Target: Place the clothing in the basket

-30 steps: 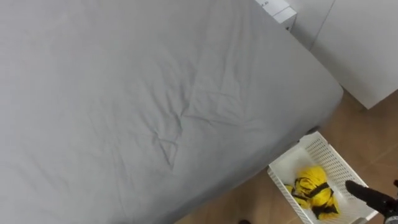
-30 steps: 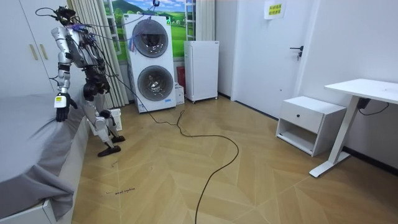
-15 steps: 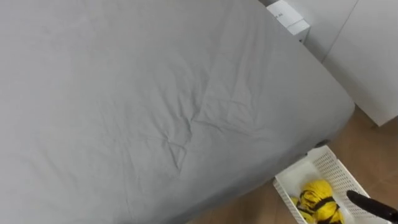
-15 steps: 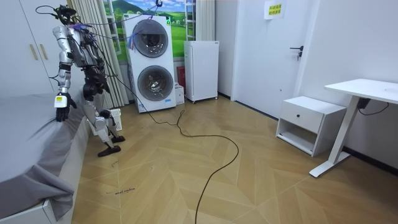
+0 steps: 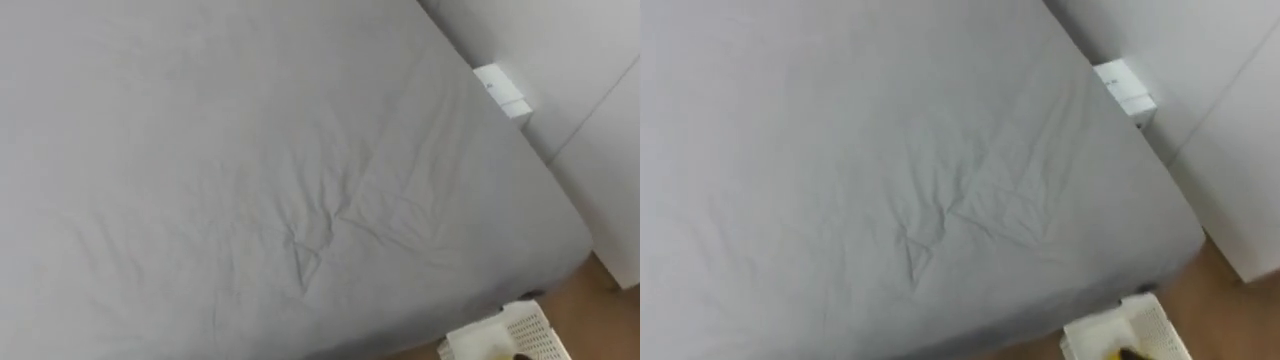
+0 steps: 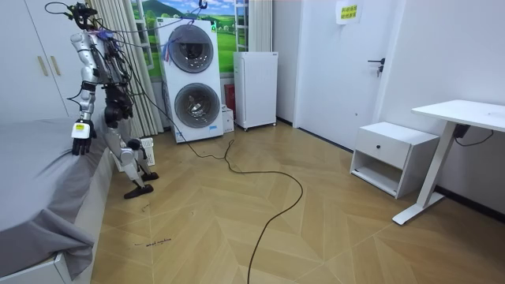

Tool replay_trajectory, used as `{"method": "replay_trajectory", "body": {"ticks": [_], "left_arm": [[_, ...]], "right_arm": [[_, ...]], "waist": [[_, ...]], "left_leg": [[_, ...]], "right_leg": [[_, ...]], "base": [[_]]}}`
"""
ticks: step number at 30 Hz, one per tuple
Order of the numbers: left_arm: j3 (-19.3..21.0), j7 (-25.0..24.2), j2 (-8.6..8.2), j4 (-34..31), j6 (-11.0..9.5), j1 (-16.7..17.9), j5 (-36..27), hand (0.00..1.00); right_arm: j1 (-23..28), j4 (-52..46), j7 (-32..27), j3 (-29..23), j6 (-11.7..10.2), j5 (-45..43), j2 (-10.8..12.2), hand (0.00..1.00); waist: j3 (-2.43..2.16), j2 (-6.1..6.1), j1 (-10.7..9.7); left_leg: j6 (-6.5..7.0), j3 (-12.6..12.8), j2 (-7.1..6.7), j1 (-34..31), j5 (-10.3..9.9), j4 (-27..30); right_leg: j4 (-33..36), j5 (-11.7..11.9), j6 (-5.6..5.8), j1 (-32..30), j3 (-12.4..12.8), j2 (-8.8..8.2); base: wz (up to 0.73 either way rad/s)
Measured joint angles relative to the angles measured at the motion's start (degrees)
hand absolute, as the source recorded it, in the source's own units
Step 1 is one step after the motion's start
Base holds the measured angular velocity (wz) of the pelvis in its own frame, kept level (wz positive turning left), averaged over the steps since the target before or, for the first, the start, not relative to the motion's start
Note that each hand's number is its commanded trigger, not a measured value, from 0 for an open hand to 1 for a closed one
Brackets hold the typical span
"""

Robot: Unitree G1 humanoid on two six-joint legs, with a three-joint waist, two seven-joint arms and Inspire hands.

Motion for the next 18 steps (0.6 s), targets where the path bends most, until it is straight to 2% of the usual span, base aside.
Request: {"method": "replay_trajectory", "body": {"ticks": [2, 3, 4, 7, 10, 14, 18], "left_arm": [[1.5, 0.0, -1.12, 0.1, -0.9, 0.1, 1.4, 0.0], [1.8, 0.0, -1.46, 0.1, -1.2, 0.1, 1.4, 0.0], [1.9, 0.0, -1.82, 0.1, -1.7, 0.4, 1.4, 0.0], [2.1, 0.0, -1.89, 0.0, -2.2, 0.5, 1.4, 0.0], [2.3, 0.0, -2.21, 0.0, -2.3, 0.4, 2.6, 0.0], [2.2, 0.5, -2.77, 0.2, -2.3, 0.7, 2.6, 0.0], [2.3, 0.9, -3.76, 0.3, -2.3, 1.4, 4.9, 0.0]], "right_arm": [[-0.2, 2.5, 1.2, 1.0, 0.0, -0.5, 1.3, 0.0], [-0.3, 3.1, 1.5, 1.7, 0.0, -0.6, 1.4, 0.0], [-0.2, 3.7, 2.2, 3.2, 0.6, -1.2, 1.7, 0.0], [0.7, 3.8, 3.7, 5.8, 1.9, -1.6, 2.9, 0.0], [0.8, 4.5, 5.6, 6.6, 2.6, -3.4, 3.3, 0.0], [0.6, 5.7, 5.6, 9.7, 2.6, -5.9, 3.2, 0.0], [0.7, 5.6, 5.6, 10.8, 2.9, -8.4, 3.4, 0.0]], "waist": [[-0.28, -1.02, 0.9], [-0.3, -1.09, 1.4], [-0.22, -1.29, 1.4], [-0.22, -2.25, 2.2], [-0.02, -2.65, 3.1], [0.06, -2.97, 4.6], [0.16, -2.51, 6.2]], "left_leg": [[0.01, -1.4, -0.57, 0.7, 0.0, 0.0], [0.03, -2.0, -0.69, 0.8, 0.0, 0.0], [0.05, -2.8, -0.95, 1.1, 0.0, -0.1], [0.08, -4.5, -1.47, 1.3, 0.0, 0.0], [0.11, -6.4, -1.87, 1.5, 0.0, 0.0], [0.24, -7.4, -2.24, 1.8, -0.1, -0.1], [0.39, -8.3, -2.53, 2.1, -0.2, -0.3]], "right_leg": [[-0.4, -0.7, 0.21, 1.4, -0.7, -0.57], [-0.6, -0.7, 0.24, 1.8, -0.8, -0.65], [-0.9, -0.8, 0.41, 2.6, -2.1, -0.78], [-0.8, -1.3, 0.53, 3.5, -3.7, -1.17], [-0.9, -1.3, 0.56, 4.6, -5.4, -1.43], [-1.6, -1.3, 0.58, 5.8, -6.8, -1.71], [-1.9, -1.5, 0.74, 6.2, -7.5, -1.73]], "base": [[0.35], [0.3], [0.41], [0.36], [0.26], [0.18], [0.09]]}}
